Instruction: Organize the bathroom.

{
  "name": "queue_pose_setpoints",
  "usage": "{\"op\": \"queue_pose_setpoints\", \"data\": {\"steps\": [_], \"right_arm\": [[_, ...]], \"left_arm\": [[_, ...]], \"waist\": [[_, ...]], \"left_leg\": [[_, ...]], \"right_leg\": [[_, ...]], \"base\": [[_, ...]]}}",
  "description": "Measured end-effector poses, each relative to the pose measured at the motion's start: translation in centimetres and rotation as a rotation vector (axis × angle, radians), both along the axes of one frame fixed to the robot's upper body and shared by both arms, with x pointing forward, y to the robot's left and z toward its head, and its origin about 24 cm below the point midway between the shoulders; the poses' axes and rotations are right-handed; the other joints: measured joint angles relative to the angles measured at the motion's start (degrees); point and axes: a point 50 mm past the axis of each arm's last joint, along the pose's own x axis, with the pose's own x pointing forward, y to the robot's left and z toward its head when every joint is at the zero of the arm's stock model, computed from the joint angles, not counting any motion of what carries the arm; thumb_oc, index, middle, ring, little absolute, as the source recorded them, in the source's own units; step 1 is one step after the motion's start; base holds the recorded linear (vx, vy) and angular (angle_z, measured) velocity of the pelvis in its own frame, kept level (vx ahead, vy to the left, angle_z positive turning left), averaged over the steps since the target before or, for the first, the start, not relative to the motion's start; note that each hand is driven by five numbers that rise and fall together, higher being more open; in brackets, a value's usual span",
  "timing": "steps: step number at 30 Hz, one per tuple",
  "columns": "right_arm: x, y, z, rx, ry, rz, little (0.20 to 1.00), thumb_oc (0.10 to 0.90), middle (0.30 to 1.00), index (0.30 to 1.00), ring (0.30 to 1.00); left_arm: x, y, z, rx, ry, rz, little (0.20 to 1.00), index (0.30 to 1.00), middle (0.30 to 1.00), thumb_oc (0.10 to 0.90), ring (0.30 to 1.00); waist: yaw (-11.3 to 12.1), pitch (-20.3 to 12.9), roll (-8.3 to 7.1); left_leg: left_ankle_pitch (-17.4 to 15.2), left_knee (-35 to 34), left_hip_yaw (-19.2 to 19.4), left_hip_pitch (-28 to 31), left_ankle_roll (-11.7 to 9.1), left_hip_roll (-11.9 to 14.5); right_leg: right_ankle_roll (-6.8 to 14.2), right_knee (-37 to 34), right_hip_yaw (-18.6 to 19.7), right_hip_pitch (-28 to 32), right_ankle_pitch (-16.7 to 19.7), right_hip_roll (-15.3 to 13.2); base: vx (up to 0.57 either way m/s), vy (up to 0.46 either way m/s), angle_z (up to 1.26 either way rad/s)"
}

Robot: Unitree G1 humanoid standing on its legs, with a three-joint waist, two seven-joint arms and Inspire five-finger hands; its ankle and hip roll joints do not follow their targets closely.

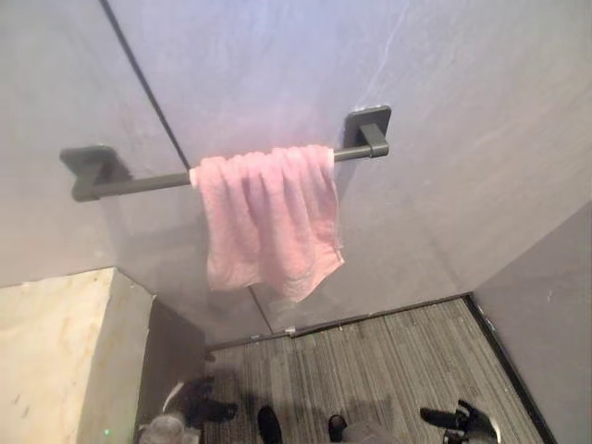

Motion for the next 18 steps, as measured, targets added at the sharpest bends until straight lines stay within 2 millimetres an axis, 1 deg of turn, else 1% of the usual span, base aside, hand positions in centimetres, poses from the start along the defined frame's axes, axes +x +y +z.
{"op": "queue_pose_setpoints", "data": {"steps": [1,2,3,4,5,6,9,10,13,18], "right_arm": [[0.7,-0.3,0.9,-0.02,-0.055,-0.009,0.9,0.8,0.9,0.9,0.9],[1.0,-0.4,1.4,-0.024,-0.081,-0.014,0.9,0.8,0.9,0.9,0.9],[1.6,-0.6,2.6,-0.038,-0.156,-0.013,0.9,0.8,0.9,0.9,0.9],[1.8,-0.8,3.6,-0.052,-0.215,-0.019,0.9,0.8,0.9,0.9,0.9],[2.0,-1.0,4.0,-0.058,-0.239,-0.022,0.9,0.8,0.9,0.9,0.9],[2.1,-1.3,4.8,-0.073,-0.284,-0.025,0.9,0.8,0.9,0.9,0.9],[2.3,-1.6,5.8,-0.087,-0.34,-0.026,0.9,0.8,0.9,0.9,0.9],[2.3,-1.6,6.4,-0.078,-0.376,-0.003,0.9,0.8,0.9,0.9,0.9],[2.3,-1.4,7.2,-0.071,-0.41,0.064,0.9,0.8,0.9,0.9,0.9],[3.4,-0.8,8.8,-0.063,-0.489,0.16,0.9,0.8,0.9,0.9,0.9]], "left_arm": [[0.8,0.5,1.2,0.006,-0.064,0.006,0.9,0.9,0.9,0.8,0.9],[0.7,0.7,1.6,0.008,-0.079,0.012,0.9,0.9,0.9,0.8,0.9],[1.2,1.2,3.0,0.017,-0.146,0.022,0.9,0.9,0.9,0.8,0.9],[1.4,1.8,4.1,0.035,-0.189,0.022,0.9,0.9,0.9,0.8,0.9],[1.6,1.9,4.6,0.034,-0.207,0.018,0.9,0.9,0.9,0.8,0.9],[1.7,2.0,5.6,0.039,-0.249,0.01,0.9,0.9,0.9,0.8,0.9],[1.9,2.3,6.8,0.054,-0.29,-0.009,0.9,0.9,0.9,0.8,0.9],[2.1,2.3,7.5,0.053,-0.309,-0.022,0.9,0.9,0.9,0.8,0.9],[2.8,2.2,9.0,0.062,-0.361,-0.073,0.9,0.9,0.9,0.8,0.9],[4.3,1.3,11.3,0.078,-0.449,-0.179,0.9,0.9,0.9,0.8,0.9]], "waist": [[0.21,-0.11,0.1],[0.39,-0.1,0.12],[0.46,-0.04,0.23],[0.68,-0.08,0.29],[0.84,-0.1,0.33],[1.14,-0.06,0.35],[1.15,0.0,0.25],[1.22,0.11,0.33],[1.17,0.14,0.31],[1.1,0.18,0.35]], "left_leg": [[0.03,0.03,-0.25,0.17,-0.05,0.0],[0.01,0.06,-0.33,0.16,-0.07,0.0],[-0.1,0.06,-0.55,0.16,-0.19,0.0],[-0.11,0.19,-0.73,0.2,-0.2,0.0],[-0.12,0.26,-0.74,0.2,-0.22,0.01],[-0.14,0.36,-0.76,0.19,-0.24,0.02],[-0.37,0.88,-0.82,0.2,-0.44,0.01],[-0.34,0.93,-0.85,0.17,-0.47,0.01],[-0.34,1.02,-0.93,0.21,-0.5,0.0],[-0.33,1.04,-0.94,0.2,-0.53,0.01]], "right_leg": [[-0.11,0.21,-0.33,0.24,-0.12,-0.01],[-0.27,0.37,-0.41,0.2,-0.23,0.0],[-0.45,0.91,-0.6,0.02,-0.52,0.0],[-0.52,1.18,-0.81,0.08,-0.69,0.0],[-0.58,1.27,-0.84,0.08,-0.74,0.01],[-0.68,1.52,-0.86,0.02,-0.85,0.01],[-0.74,2.27,-1.01,-0.03,-1.43,-0.05],[-0.75,2.37,-1.13,-0.03,-1.55,-0.05],[-0.71,2.94,-1.23,-0.15,-2.0,-0.09],[-0.72,2.87,-1.36,-0.08,-2.04,-0.09]], "base": [[0.03,-0.013,0.14],[0.04,-0.016,0.11],[0.04,-0.015,0.09],[0.03,-0.014,0.08],[0.03,-0.013,0.05],[0.0,0.0,0.0],[0.02,-0.016,0.02],[0.0,0.0,0.0],[0.01,-0.024,0.02],[0.02,-0.03,0.01]]}}
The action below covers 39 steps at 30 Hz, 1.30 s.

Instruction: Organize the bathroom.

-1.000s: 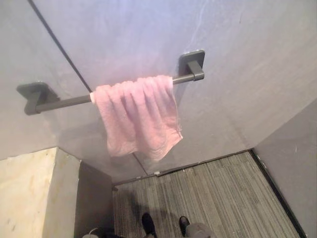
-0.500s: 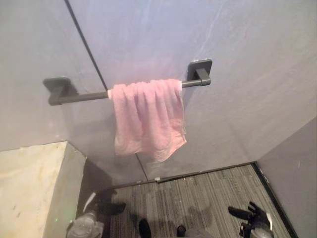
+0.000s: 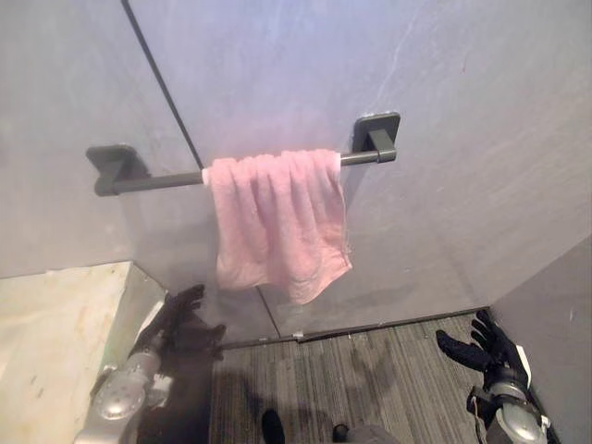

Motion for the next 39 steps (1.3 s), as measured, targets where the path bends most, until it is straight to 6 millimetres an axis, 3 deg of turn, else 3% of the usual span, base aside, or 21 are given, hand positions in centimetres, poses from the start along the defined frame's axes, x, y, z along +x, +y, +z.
{"op": "queue_pose_setpoints", "data": {"steps": [9,16,23,26,39], "right_arm": [[2.3,0.2,4.2,-0.1,-0.132,0.155,0.9,0.8,0.9,0.9,0.9],[3.0,0.7,5.8,-0.11,-0.186,0.213,0.9,0.8,0.9,0.9,0.9],[3.8,0.9,8.5,-0.148,-0.208,0.383,0.9,0.8,0.9,0.9,0.9],[5.1,1.1,9.7,-0.101,-0.219,0.448,0.9,0.8,0.9,0.9,0.9],[6.2,0.5,10.6,-0.009,-0.142,0.474,0.9,0.8,0.9,0.9,0.9]], "left_arm": [[1.0,0.2,2.2,0.019,-0.119,0.009,0.9,0.9,0.9,0.8,0.9],[1.3,0.9,4.8,0.064,-0.247,0.03,0.9,0.9,0.9,0.8,0.9],[1.7,0.7,6.8,0.028,-0.317,-0.006,0.9,0.9,0.9,0.8,0.9],[2.3,0.6,7.8,0.021,-0.333,-0.047,0.9,0.9,0.9,0.8,0.9],[4.9,-0.2,9.6,-0.004,-0.305,-0.116,0.9,0.9,0.9,0.8,0.9]], "waist": [[0.19,0.61,0.07],[0.71,1.56,-1.54],[1.85,1.98,-2.87],[2.27,1.9,-3.67],[3.37,1.67,-5.04]], "left_leg": [[0.02,0.1,-0.31,-0.05,-0.09,-0.02],[-0.06,0.76,-0.79,-0.26,-0.2,-0.06],[-0.12,1.52,-1.6,-0.62,-0.27,-0.15],[-0.16,2.07,-2.08,-1.09,-0.31,-0.15],[-0.15,2.65,-2.23,-1.97,-0.28,-0.13]], "right_leg": [[-0.02,-0.09,-0.34,0.21,0.01,-0.03],[-0.2,-0.23,-0.93,0.72,0.13,-0.06],[-0.26,-0.26,-1.76,1.4,0.2,-0.14],[-0.25,-0.16,-2.41,1.46,0.23,-0.13],[-0.07,-2.07,-2.62,2.09,2.37,-0.03]], "base": [[0.01,-0.031,0.02],[-0.01,-0.024,0.05],[-0.01,-0.028,0.07],[0.0,-0.019,0.09],[0.0,-0.001,0.0]]}}
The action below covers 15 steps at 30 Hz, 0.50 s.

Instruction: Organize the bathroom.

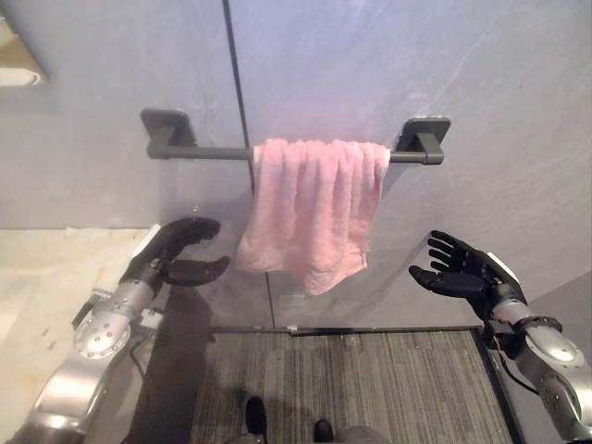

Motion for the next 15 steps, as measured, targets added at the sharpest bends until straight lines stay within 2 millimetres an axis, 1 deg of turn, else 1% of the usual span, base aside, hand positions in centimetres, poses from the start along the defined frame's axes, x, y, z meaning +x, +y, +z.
{"op": "queue_pose_setpoints", "data": {"steps": [2,4,8,10,15], "right_arm": [[0.5,0.6,0.0,0.033,0.011,0.018,0.9,0.8,0.9,0.9,0.9],[0.7,0.8,-0.2,0.046,0.024,0.024,0.9,0.8,0.9,0.9,0.9],[1.5,1.6,-0.2,0.055,0.027,0.05,0.9,0.8,0.9,0.9,0.9],[1.6,1.6,-0.3,0.056,0.029,0.05,0.9,0.8,0.9,0.9,0.9],[2.0,2.1,-0.1,0.055,0.022,0.067,0.9,0.8,0.9,0.9,0.9]], "left_arm": [[0.2,0.0,0.0,-0.025,0.021,-0.014,0.9,0.9,0.9,0.8,0.9],[0.7,-0.5,0.3,-0.021,0.038,-0.048,0.9,0.9,0.9,0.8,0.9],[1.4,-1.7,0.4,-0.072,0.066,-0.104,0.9,0.9,0.9,0.8,0.9],[1.8,-2.5,0.5,-0.077,0.069,-0.138,0.9,0.9,0.9,0.8,0.9],[2.2,-2.9,1.1,-0.048,0.069,-0.179,0.9,0.9,0.9,0.8,0.9]], "waist": [[-0.09,-0.26,-0.43],[0.01,-0.45,-0.73],[-0.03,-0.54,-0.84],[-0.08,-0.56,-0.86],[-0.38,-0.58,-0.82]], "left_leg": [[-0.03,-0.01,0.08,-0.02,-0.04,-0.03],[-0.01,-0.05,0.09,-0.15,-0.03,-0.01],[-0.09,-0.19,0.73,-0.25,0.09,-0.02],[-0.07,-0.24,0.98,-0.34,0.11,-0.02],[0.04,-0.54,1.26,-0.56,0.07,-0.01]], "right_leg": [[0.12,-0.16,0.03,0.01,0.23,-0.02],[0.24,-0.63,0.01,0.15,0.65,0.0],[0.43,-1.08,0.08,0.24,1.26,-0.15],[0.54,-1.24,0.05,0.25,1.48,-0.24],[0.55,-2.08,0.09,0.24,2.23,-0.25]], "base": [[0.0,0.0,0.0],[0.0,0.0,0.0],[0.0,0.0,0.0],[0.0,0.0,0.0],[0.0,0.0,0.0]]}}
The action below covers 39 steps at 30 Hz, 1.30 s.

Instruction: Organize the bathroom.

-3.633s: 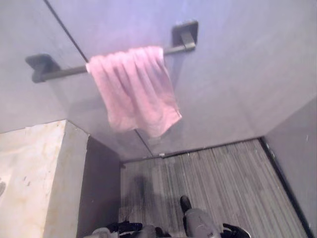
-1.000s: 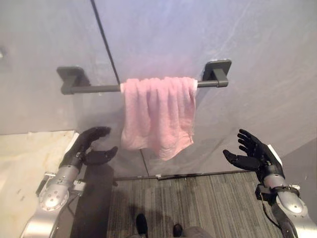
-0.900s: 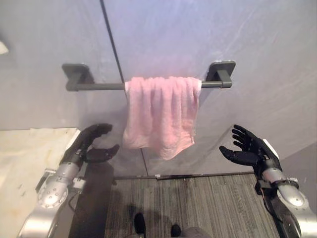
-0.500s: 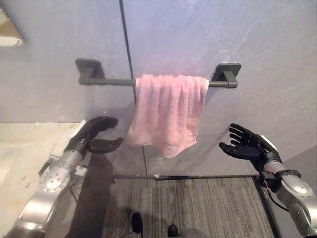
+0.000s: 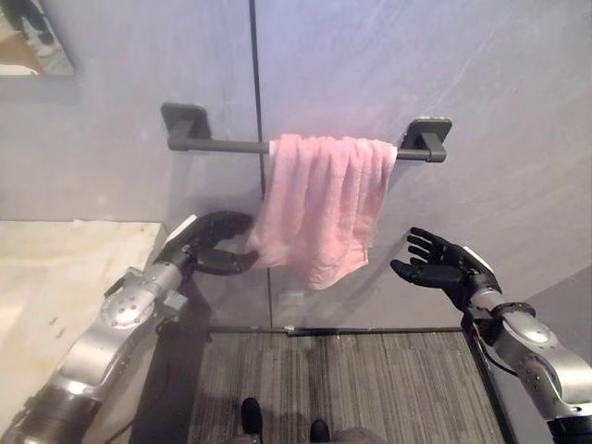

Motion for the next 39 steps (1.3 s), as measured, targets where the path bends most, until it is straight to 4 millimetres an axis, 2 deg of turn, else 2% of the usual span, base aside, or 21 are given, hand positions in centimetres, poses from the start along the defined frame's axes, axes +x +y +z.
{"op": "queue_pose_setpoints", "data": {"steps": [15,22,30,31,32,33,34,35,36,37,39], "right_arm": [[0.4,0.0,0.7,-0.037,0.009,0.024,0.9,0.8,0.9,0.9,0.9],[0.6,0.3,1.1,0.11,0.029,0.024,0.9,0.8,0.9,0.9,0.9],[0.7,0.5,1.3,0.138,0.026,0.03,0.9,0.8,0.9,0.9,0.9],[0.7,0.5,1.3,0.138,0.026,0.031,0.764,0.709,0.764,0.764,0.764],[0.7,0.5,1.3,0.138,0.025,0.032,0.519,0.546,0.519,0.519,0.519],[0.7,0.5,1.3,0.138,0.025,0.032,0.392,0.461,0.392,0.392,0.392],[0.7,0.5,1.3,0.138,0.025,0.032,0.312,0.408,0.312,0.312,0.312],[0.7,0.5,1.3,0.138,0.023,0.033,0.3,0.4,0.3,0.3,0.3],[0.7,0.5,1.4,0.138,0.023,0.033,0.3,0.4,0.3,0.3,0.3],[1.0,0.7,1.7,0.143,0.008,0.043,0.3,0.4,0.3,0.3,0.3],[2.0,1.4,3.1,0.16,-0.06,0.074,0.3,0.4,0.3,0.3,0.3]], "left_arm": [[0.4,-0.6,0.6,-0.027,-0.01,-0.029,0.9,0.9,0.9,0.8,0.9],[0.9,-0.9,1.6,-0.049,-0.036,-0.053,0.9,0.9,0.9,0.8,0.9],[1.1,-1.1,1.8,-0.053,-0.04,-0.061,0.9,0.9,0.9,0.8,0.9],[1.1,-1.1,1.9,-0.053,-0.04,-0.061,0.9,0.9,0.9,0.8,0.9],[1.1,-1.1,1.9,-0.052,-0.039,-0.062,0.9,0.9,0.9,0.8,0.9],[1.2,-1.2,1.9,-0.05,-0.037,-0.064,0.9,0.9,0.9,0.8,0.9],[1.3,-1.3,2.0,-0.048,-0.034,-0.067,0.855,0.855,0.855,0.77,0.855],[1.3,-1.4,2.0,-0.048,-0.033,-0.067,0.571,0.571,0.571,0.58,0.571],[1.3,-1.4,2.0,-0.047,-0.033,-0.067,0.5,0.5,0.5,0.533,0.5],[1.3,-1.4,2.0,-0.047,-0.033,-0.067,0.3,0.3,0.3,0.4,0.3],[1.4,-1.5,2.0,-0.046,-0.034,-0.072,0.3,0.3,0.3,0.4,0.3]], "waist": [[-0.65,-0.5,0.61],[-1.17,-0.5,0.6],[-1.29,-0.5,0.58],[-1.28,-0.5,0.58],[-1.28,-0.5,0.58],[-1.22,-0.5,0.58],[-1.19,-0.5,0.57],[-1.19,-0.5,0.57],[-1.19,-0.5,0.57],[-1.21,-0.5,0.57],[-1.14,-0.52,0.54]], "left_leg": [[0.37,-0.39,0.06,0.25,-0.25,-0.03],[0.07,-0.36,0.44,0.01,0.13,0.05],[0.08,-0.26,0.64,-0.38,0.13,0.03],[0.08,-0.26,0.63,-0.38,0.13,0.02],[0.08,-0.26,0.62,-0.4,0.13,0.0],[0.08,-0.27,0.63,-0.4,0.13,-0.01],[0.08,-0.28,0.64,-0.43,0.13,-0.01],[0.08,-0.29,0.71,-0.43,0.13,-0.01],[0.08,-0.29,0.73,-0.44,0.13,-0.01],[0.08,-0.29,0.76,-0.44,0.13,-0.01],[0.08,-0.28,0.76,-0.46,0.13,-0.02]], "right_leg": [[0.02,-1.85,-0.14,1.07,0.63,0.06],[0.04,-1.86,-0.6,1.06,0.71,-0.03],[0.11,-1.84,-0.62,0.75,0.76,-0.18],[0.13,-1.84,-0.61,0.74,0.77,-0.19],[0.15,-1.84,-0.61,0.73,0.78,-0.21],[0.16,-1.84,-0.61,0.73,0.78,-0.22],[0.17,-1.84,-0.64,0.73,0.79,-0.25],[0.18,-1.85,-0.65,0.72,0.79,-0.27],[0.18,-1.85,-0.67,0.72,0.79,-0.29],[0.19,-1.85,-0.68,0.72,0.8,-0.3],[0.19,-1.85,-0.78,0.73,0.8,-0.33]], "base": [[0.0,0.0,0.0],[0.01,-0.003,0.03],[0.0,0.0,0.0],[0.0,0.0,0.0],[0.0,0.0,0.0],[0.0,0.0,0.0],[0.0,0.0,0.0],[0.0,0.0,0.0],[0.0,0.0,0.0],[0.0,0.0,0.0],[0.0,0.0,0.03]]}}
